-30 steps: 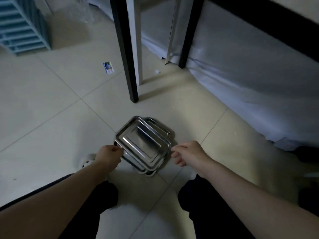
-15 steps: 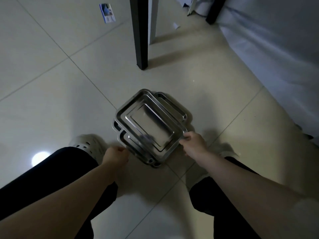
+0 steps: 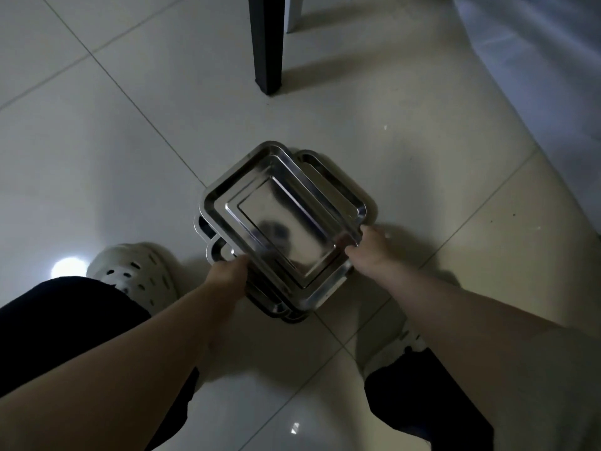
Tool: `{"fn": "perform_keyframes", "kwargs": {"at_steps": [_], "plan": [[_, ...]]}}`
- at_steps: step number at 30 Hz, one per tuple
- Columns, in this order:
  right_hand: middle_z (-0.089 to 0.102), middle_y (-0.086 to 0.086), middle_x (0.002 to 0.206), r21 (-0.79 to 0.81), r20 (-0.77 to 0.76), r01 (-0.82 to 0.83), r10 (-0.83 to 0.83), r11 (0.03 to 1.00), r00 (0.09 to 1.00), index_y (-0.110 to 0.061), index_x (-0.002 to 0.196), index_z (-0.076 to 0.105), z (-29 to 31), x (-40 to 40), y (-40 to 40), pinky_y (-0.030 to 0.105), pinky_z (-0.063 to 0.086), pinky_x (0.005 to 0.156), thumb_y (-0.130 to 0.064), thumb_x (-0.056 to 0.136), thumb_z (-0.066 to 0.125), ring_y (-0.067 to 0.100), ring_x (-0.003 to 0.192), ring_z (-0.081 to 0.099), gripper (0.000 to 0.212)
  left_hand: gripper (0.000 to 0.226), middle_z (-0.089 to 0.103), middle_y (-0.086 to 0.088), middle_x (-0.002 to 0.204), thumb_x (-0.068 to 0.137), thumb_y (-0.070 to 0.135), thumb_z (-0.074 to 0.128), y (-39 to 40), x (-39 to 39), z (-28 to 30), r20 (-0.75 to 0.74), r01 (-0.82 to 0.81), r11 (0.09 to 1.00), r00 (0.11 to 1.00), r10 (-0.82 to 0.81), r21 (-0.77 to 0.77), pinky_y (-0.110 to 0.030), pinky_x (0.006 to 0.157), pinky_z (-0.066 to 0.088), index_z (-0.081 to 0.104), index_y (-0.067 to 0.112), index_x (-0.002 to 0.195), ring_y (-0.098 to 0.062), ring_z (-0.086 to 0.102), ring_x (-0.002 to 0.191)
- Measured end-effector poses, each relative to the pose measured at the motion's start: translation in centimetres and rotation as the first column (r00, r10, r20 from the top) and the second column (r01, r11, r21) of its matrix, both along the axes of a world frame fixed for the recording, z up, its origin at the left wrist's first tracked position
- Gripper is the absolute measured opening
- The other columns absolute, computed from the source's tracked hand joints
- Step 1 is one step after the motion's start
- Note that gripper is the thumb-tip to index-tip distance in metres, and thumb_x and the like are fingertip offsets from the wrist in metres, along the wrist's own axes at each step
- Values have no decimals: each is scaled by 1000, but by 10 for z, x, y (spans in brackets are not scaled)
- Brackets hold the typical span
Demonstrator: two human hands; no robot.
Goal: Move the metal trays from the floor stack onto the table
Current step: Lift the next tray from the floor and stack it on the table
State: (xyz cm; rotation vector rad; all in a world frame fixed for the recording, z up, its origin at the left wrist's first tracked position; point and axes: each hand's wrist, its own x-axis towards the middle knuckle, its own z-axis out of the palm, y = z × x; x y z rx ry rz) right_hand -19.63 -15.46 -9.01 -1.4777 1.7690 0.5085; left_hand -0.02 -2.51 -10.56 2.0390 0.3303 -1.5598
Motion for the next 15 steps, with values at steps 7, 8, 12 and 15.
{"fn": "perform_keyframes", "kwargs": {"at_steps": [7, 8, 12, 15], "plan": [[64, 12, 114, -48, 68, 56, -53, 997, 996, -10, 126, 54, -14, -4, 0, 44, 55, 88, -12, 87, 60, 30, 103, 63, 39, 26, 59, -8, 82, 96, 21, 52, -8, -8, -8, -123, -67, 997, 991, 60, -47, -28, 61, 45, 62, 2, 111, -18, 54, 67], [63, 11, 114, -52, 80, 65, -61, 997, 995, -11, 126, 54, -16, -5, 0, 43, 55, 89, -11, 87, 61, 30, 104, 63, 40, 23, 61, -9, 83, 96, 20, 52, -9, -10, -7, -118, -58, 997, 992, 52, -46, -28, 61, 46, 63, 3, 108, -19, 57, 68], [63, 12, 114, -80, 112, 66, -56, 995, 992, -11, 120, 57, -23, -10, 1, 36, 52, 85, -12, 87, 62, 31, 104, 63, 33, 12, 68, -14, 89, 93, 13, 57, -7, -11, -8, -58, -32, 999, 998, 32, -3, -35, 67, 53, 64, 3, 90, -25, 65, 72], [64, 10, 98, -37, 163, 104, -97, 994, 982, -11, 103, 61, -21, -13, 3, 25, 42, 71, -8, 91, 59, 24, 88, 60, 13, 10, 69, -16, 86, 89, 3, 57, -5, -8, -9, -28, -17, 1000, 999, 17, 25, -40, 73, 57, 61, 4, 80, -27, 65, 69]]}}
